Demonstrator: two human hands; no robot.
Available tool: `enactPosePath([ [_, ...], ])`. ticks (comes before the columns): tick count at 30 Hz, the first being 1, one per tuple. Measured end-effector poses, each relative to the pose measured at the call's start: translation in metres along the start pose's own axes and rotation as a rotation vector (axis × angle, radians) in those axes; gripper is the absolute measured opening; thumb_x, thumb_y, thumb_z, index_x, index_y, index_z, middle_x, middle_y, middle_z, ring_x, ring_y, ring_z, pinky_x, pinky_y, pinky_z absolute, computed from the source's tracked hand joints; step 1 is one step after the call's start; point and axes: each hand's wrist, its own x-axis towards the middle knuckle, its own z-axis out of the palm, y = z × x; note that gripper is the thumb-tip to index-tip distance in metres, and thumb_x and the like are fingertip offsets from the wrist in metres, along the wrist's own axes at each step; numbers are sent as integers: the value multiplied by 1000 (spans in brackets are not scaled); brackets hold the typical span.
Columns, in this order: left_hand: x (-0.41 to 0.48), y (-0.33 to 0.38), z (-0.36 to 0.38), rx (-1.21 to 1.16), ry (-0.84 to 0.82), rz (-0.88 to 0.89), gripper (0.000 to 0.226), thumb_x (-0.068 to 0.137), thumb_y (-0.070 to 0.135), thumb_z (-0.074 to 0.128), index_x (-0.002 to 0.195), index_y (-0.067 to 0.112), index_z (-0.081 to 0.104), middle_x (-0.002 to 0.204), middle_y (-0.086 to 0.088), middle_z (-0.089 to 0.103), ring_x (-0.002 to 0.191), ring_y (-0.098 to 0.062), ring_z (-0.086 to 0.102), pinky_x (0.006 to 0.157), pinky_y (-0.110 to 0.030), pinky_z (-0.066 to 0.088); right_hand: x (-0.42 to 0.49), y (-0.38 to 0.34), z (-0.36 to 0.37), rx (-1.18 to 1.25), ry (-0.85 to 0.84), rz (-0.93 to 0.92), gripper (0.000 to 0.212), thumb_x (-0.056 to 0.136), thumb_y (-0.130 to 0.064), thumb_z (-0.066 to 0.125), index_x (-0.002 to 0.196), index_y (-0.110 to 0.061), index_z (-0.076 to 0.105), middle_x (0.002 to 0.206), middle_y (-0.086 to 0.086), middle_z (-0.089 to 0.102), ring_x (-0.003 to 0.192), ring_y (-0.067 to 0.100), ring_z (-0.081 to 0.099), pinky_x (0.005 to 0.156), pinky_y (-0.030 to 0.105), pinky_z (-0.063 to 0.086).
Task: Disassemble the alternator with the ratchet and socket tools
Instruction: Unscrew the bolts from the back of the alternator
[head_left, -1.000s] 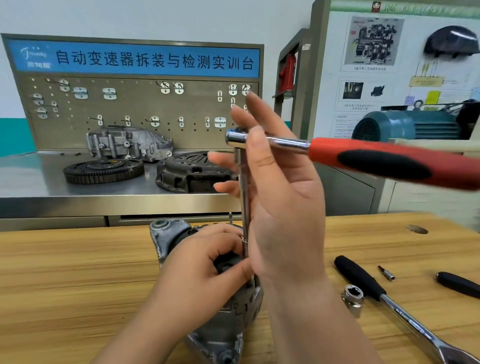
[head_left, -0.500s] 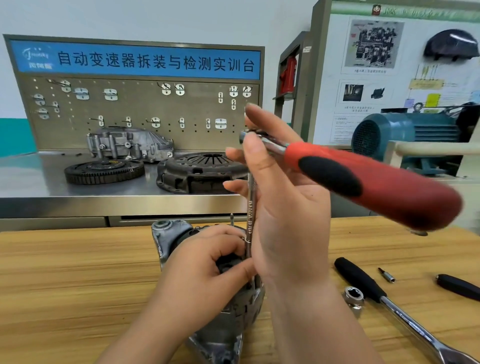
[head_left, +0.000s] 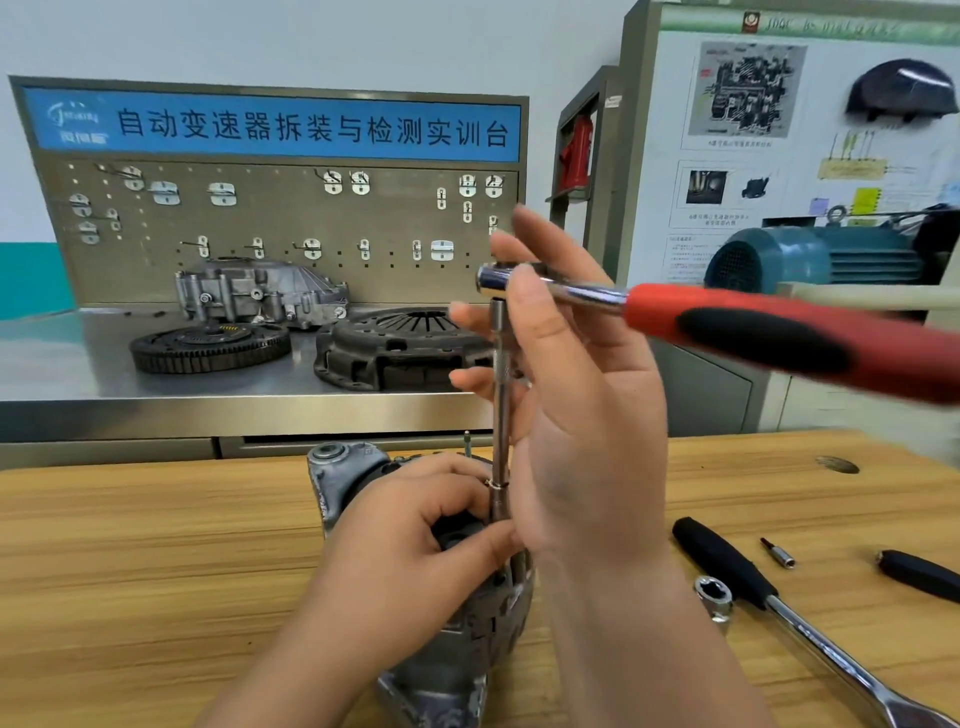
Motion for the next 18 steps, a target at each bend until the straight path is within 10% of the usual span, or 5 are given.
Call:
enactPosePath([
  [11,-2,-2,-2,-129,-56,10,38,70,50,60,78,17,76,99,13,68,97,-10,65,80,-35,53,1,-1,-2,140,-6,123,36,91,-45,46,114,-21,60,100,6,75,65,17,68,53,22,52],
  [18,0,-3,-1,-66,-27,-14,44,66,52,67,74,9,73,95,12,69,92,-8,65,78,-34,52,0,-2,-2,-70,-10,-76,25,89,-17,58,101,-34,72,94,-13,70,86,15,62,60,22,51],
])
